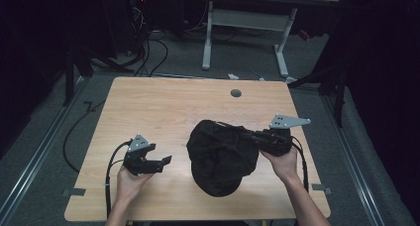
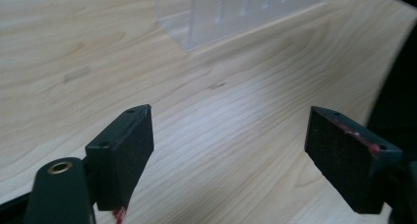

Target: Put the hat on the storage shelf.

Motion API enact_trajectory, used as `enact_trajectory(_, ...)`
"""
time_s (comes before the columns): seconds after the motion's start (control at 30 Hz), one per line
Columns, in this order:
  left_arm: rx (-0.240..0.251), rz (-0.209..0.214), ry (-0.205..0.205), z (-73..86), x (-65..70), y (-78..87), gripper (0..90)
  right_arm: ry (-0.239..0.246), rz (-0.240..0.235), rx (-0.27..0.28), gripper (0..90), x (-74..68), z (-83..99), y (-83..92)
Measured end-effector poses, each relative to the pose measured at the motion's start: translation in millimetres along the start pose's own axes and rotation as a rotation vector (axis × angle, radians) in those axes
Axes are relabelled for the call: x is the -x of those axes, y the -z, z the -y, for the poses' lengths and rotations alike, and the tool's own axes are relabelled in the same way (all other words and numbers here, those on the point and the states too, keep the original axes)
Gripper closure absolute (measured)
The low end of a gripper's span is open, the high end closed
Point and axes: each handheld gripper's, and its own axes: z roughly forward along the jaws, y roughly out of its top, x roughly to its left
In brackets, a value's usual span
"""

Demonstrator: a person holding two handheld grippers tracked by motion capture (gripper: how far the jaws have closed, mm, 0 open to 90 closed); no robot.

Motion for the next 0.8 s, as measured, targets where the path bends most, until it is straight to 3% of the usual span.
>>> enact_trajectory(0.2,-0.027,0.093,0.013,-6.4,17.0,1.7,17.1,0.025,-0.013,0.018,84.6,-2.1,-10.6,3.4)
enact_trajectory(0.8,-0.135,0.254,-0.02,-12.6,55.6,-16.2,16.5,0.066,-0.067,0.048,84.6,-2.3,-31.4,3.2)
